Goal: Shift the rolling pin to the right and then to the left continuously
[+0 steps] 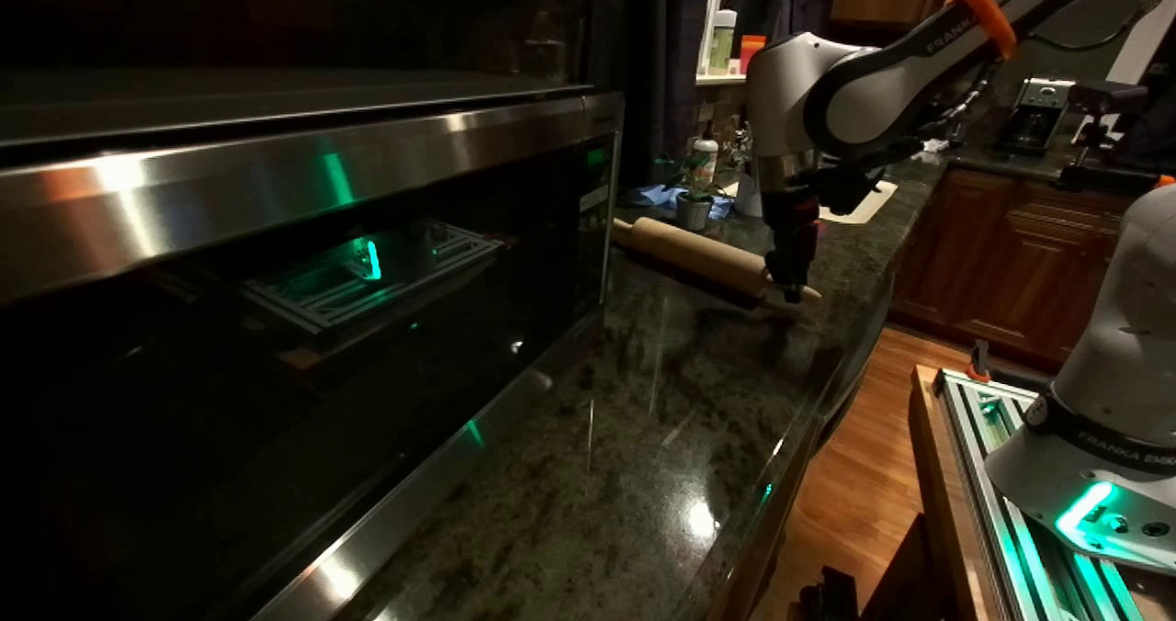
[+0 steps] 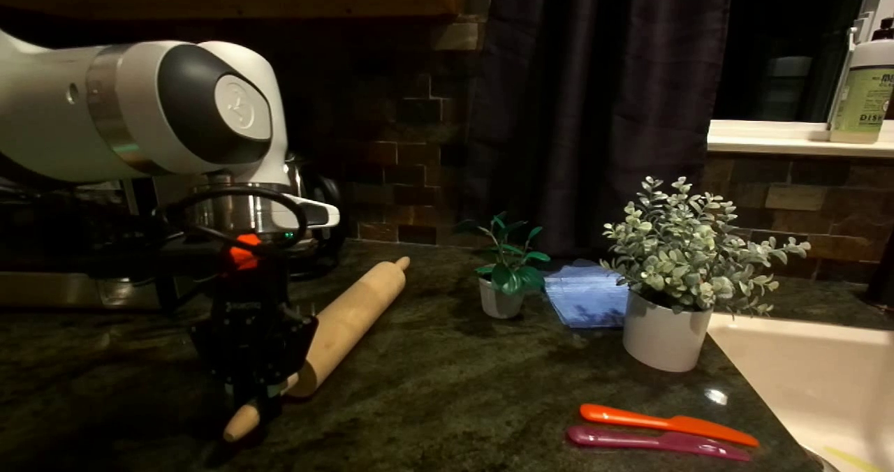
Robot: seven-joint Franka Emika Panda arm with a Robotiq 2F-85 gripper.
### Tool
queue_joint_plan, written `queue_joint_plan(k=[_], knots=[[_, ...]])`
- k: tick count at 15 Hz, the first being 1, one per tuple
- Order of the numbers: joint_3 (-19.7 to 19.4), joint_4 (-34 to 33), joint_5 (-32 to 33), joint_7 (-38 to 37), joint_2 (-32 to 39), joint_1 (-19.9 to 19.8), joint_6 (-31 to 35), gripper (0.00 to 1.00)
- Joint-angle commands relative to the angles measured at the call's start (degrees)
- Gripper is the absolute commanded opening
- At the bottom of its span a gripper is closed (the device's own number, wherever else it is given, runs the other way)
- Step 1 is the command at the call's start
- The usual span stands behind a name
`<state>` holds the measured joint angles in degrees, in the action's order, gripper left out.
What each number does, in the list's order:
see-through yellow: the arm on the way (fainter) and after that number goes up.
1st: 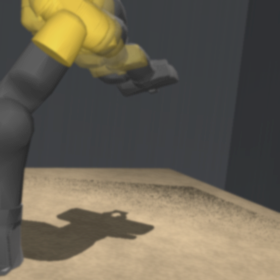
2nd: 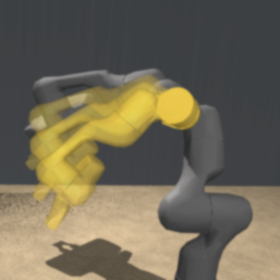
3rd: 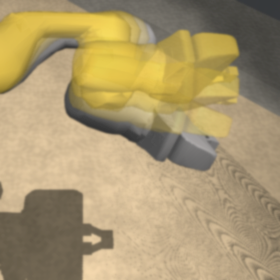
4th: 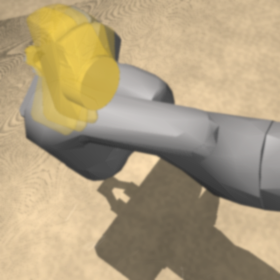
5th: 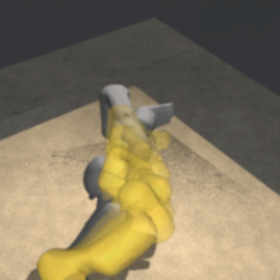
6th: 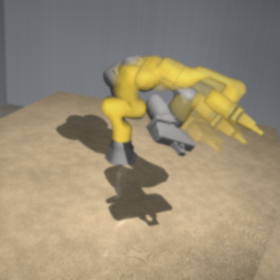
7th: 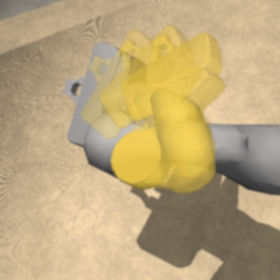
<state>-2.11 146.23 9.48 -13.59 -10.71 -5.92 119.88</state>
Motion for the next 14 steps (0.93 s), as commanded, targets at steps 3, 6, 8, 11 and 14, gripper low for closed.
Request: queue_joint_plan(k=[3, 6, 8, 11, 14], knots=[[-1.9, -1.2, -4.8, -6.2, 1.0, -1.7, -0.7, 0.07], [-2.1, -1.4, -6.4, -8.1, 1.4, -2.0, -0.5, 0.07], [-2.1, -1.5, -7.1, -8.9, 1.4, -2.0, -0.3, 0.07], [-2.0, -1.4, -7.6, -9.7, 1.4, -2.0, -0.2, 0.07], [-1.8, -1.2, -6.4, -10.1, 1.1, -2.1, -0.9, 0.53]])
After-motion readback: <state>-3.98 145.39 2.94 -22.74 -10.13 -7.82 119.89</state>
